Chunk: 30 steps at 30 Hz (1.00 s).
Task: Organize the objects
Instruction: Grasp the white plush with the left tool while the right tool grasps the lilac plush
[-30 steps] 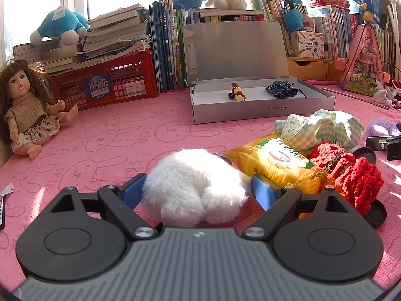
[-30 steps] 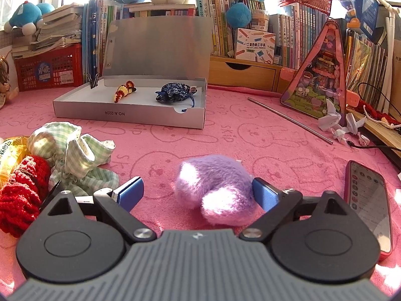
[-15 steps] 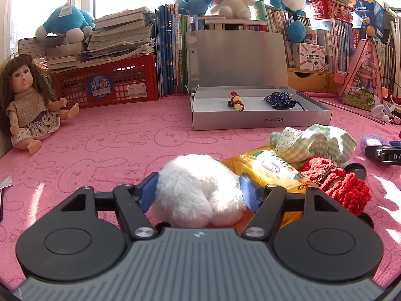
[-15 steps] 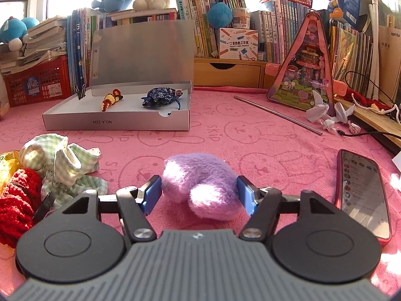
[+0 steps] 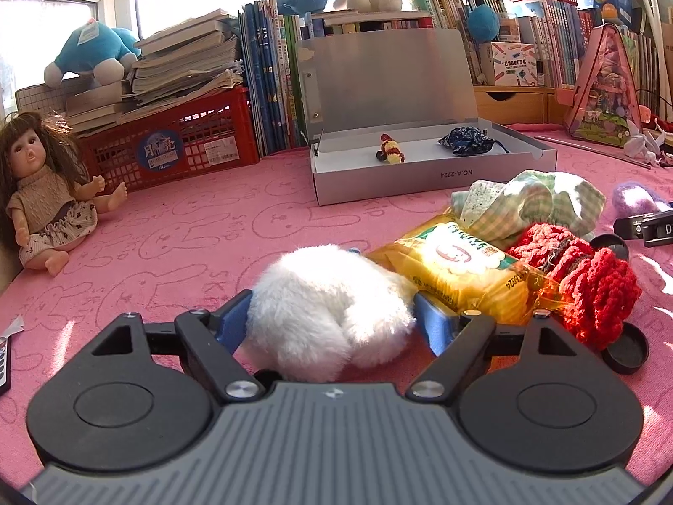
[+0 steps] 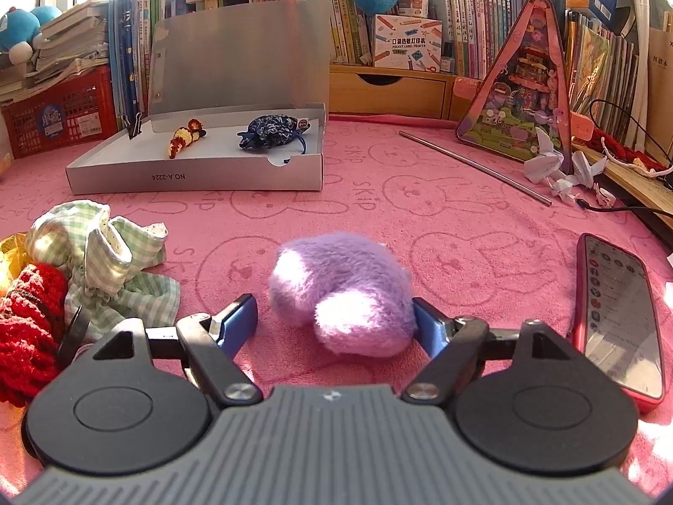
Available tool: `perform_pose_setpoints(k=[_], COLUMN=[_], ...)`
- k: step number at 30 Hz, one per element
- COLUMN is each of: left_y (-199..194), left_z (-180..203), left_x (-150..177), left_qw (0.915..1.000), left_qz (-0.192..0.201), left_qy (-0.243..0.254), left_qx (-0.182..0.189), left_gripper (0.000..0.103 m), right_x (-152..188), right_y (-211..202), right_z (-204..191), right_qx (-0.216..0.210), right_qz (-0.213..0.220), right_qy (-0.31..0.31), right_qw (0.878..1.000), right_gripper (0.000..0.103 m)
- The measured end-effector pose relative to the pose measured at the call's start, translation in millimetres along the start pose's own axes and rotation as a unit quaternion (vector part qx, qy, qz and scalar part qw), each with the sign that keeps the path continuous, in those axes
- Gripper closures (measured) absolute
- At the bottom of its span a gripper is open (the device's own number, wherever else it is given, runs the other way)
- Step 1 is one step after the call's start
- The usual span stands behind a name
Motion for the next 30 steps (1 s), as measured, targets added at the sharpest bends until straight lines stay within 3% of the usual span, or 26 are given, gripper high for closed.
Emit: perform_pose_setpoints(k=[3,6,13,30], left_y=[-1,-4,-9,-19], left_z=[0,-1,-4,-13], left_x=[0,-1,-6,-29], left_qw=[1.0,0.9999,0.9996,0.9984], left_qz=[0.0,0.006,0.014,0.03], left_qy=[-0.007,-0.012,-0.026,-0.047], left_qx=[0.001,0.003,0.004,0.006], left_gripper=[0.021,0.025,0.027,0.027], right_x=[0,-1,-5,-10], right_y=[-2,-4,-12,-16], right_z=[3,4,8,4], right_qx=[-0.001,-0.005,-0.015,-0.021], right_qz=[0.008,0.015,0.042,0.036], right_qy=[0.009,0.013,0.028,0.019], right_qw=[1.0,1.0,0.999,0.999], right_gripper=[0.034,0.036,0.037,0.036])
Point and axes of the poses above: each gripper's, at about its wrist camera, not at the fingertips, and y roughly the way its jaws point, z to its right, x to its underside, the point moved 9 cm from there along y, roughly the way its jaws point, and after that the axes turned 3 degrees about -x, right-handed, at the moved point
